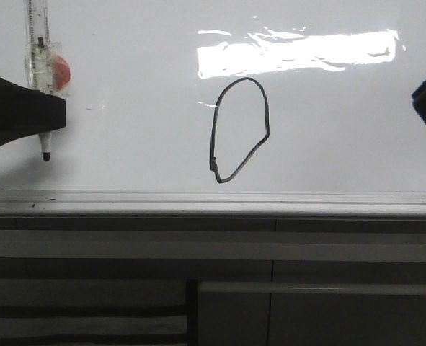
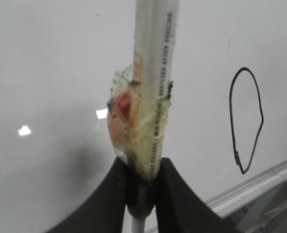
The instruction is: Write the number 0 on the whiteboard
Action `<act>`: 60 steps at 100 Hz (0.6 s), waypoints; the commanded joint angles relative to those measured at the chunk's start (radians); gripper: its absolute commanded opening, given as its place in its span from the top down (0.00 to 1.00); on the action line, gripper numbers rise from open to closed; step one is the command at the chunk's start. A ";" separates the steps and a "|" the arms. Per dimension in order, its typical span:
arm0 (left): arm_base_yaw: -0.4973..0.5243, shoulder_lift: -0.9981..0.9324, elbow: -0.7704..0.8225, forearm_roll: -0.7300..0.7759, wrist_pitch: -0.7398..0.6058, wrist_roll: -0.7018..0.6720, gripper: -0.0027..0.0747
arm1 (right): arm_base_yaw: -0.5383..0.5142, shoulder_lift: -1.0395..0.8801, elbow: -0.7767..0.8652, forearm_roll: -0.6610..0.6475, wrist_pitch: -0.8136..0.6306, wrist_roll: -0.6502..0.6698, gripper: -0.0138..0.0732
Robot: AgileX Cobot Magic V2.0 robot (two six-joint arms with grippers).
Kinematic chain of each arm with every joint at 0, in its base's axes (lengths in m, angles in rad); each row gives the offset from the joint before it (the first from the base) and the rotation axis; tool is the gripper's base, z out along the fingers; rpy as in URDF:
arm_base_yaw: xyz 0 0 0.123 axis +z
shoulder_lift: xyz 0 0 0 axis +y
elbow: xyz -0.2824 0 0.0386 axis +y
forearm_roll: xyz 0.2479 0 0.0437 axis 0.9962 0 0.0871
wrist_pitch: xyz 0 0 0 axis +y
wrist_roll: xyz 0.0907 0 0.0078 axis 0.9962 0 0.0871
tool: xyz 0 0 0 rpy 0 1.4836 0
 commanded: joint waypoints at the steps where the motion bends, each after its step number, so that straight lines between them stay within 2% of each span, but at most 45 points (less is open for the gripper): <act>1: 0.002 0.002 -0.025 -0.062 -0.027 -0.064 0.99 | -0.007 -0.006 -0.027 0.007 -0.086 -0.003 0.92; 14: 0.005 0.008 -0.025 -0.036 0.068 -0.175 0.99 | -0.007 0.006 -0.027 0.007 -0.092 -0.003 0.92; 28: 0.005 0.008 -0.025 0.037 0.084 -0.262 0.99 | -0.007 0.007 -0.027 0.007 -0.097 -0.003 0.92; 60: 0.029 0.008 -0.096 0.360 0.119 -0.496 0.99 | -0.007 0.016 -0.027 0.007 -0.097 -0.003 0.92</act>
